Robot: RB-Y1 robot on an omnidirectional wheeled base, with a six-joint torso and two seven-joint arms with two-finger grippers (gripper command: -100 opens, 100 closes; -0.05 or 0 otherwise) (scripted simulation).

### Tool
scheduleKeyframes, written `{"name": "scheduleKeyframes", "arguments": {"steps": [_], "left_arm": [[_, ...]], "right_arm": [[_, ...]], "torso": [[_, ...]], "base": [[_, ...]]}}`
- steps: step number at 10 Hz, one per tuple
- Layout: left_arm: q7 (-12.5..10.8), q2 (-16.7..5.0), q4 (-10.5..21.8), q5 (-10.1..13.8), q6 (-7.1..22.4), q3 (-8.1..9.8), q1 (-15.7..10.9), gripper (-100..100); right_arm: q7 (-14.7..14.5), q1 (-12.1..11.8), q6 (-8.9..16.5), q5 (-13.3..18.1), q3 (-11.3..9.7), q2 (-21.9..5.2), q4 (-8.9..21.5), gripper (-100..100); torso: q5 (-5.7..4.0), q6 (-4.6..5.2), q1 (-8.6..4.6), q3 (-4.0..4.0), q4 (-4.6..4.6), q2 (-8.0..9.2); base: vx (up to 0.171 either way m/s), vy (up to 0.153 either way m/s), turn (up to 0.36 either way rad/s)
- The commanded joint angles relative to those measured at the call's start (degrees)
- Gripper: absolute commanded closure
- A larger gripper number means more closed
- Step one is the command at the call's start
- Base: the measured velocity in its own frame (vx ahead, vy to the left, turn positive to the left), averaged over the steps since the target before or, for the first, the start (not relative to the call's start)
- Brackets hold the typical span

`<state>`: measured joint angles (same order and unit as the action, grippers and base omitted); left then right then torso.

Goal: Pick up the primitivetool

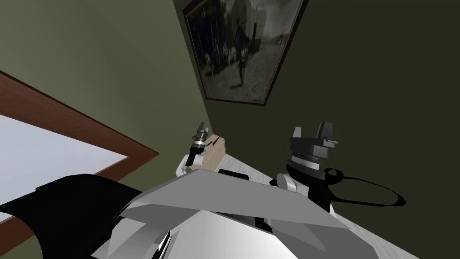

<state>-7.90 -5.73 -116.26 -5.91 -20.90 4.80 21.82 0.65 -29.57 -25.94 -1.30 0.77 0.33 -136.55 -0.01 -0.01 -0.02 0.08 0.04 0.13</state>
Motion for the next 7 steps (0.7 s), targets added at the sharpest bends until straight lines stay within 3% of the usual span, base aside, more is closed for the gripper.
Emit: {"name": "scheduleKeyframes", "arguments": {"steps": [1,2,4,5,7], "left_arm": [[-2.0,-1.0,1.7,-0.2,2.8,1.57,-1.5,-100],[-2.0,-1.0,1.7,-0.2,2.8,1.57,-1.5,-100],[-5.5,-2.5,5.8,-0.8,6.2,4.48,-4.4,-100],[-5.6,-2.5,6.4,-0.8,6.8,4.48,-4.4,-100],[-9.2,-4.1,10.5,-1.4,10.3,7.72,-7.6,-100]], "right_arm": [[0.0,0.0,0.0,0.0,0.0,0.0,0.0,0],[0.0,0.0,0.0,0.0,0.0,0.0,0.0,0],[0.0,0.0,0.0,0.0,0.0,0.0,0.0,0],[0.0,0.0,0.0,0.0,0.0,0.0,0.0,0],[0.0,0.0,0.0,0.0,0.0,0.0,0.0,0]], "torso": [[0.0,0.0,0.0,0.0,0.0,0.0],[0.0,0.01,0.01,-0.03,-0.01,-0.04],[0.01,0.01,0.03,-0.05,-0.02,-0.08],[0.01,0.01,0.05,-0.04,-0.02,-0.06],[0.01,0.01,0.06,-0.05,-0.02,-0.08]], "base": [[-0.021,-0.012,-0.074],[-0.013,-0.007,-0.056],[-0.019,-0.007,-0.138],[-0.02,-0.001,-0.044],[-0.012,0.0,-0.121]]}}
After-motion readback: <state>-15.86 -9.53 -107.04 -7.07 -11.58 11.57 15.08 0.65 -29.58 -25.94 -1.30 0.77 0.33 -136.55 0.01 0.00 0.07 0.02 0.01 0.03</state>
